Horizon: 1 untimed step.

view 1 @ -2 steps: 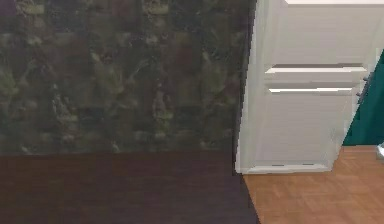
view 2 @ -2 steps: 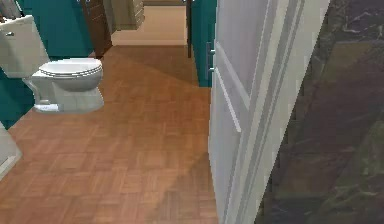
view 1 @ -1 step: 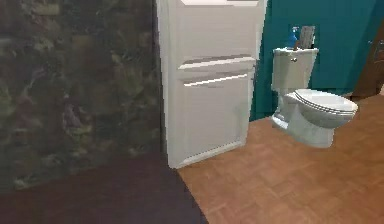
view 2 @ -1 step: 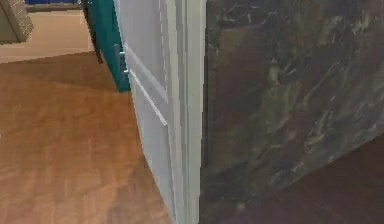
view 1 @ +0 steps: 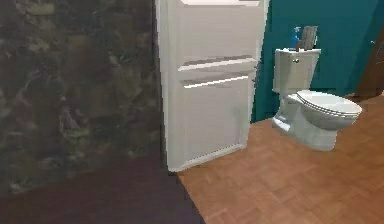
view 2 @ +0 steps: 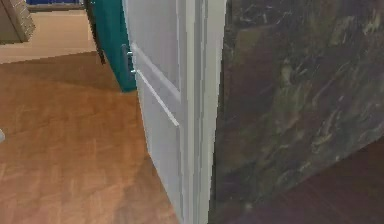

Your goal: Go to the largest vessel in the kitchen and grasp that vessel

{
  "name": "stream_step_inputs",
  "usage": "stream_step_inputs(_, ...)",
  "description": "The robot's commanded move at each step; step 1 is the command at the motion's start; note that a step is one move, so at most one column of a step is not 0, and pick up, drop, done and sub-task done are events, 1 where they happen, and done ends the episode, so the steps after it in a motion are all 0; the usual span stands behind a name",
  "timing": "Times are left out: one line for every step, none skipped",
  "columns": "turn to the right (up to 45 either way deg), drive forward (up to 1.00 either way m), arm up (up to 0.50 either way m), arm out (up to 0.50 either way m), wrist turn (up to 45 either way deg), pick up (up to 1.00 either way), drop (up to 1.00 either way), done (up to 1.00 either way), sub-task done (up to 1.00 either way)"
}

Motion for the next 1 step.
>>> stream_step_inputs(15.0, 0.00, 0.00, 0.00, 0.0, 0.00, 0.00, 0.00, 0.00)
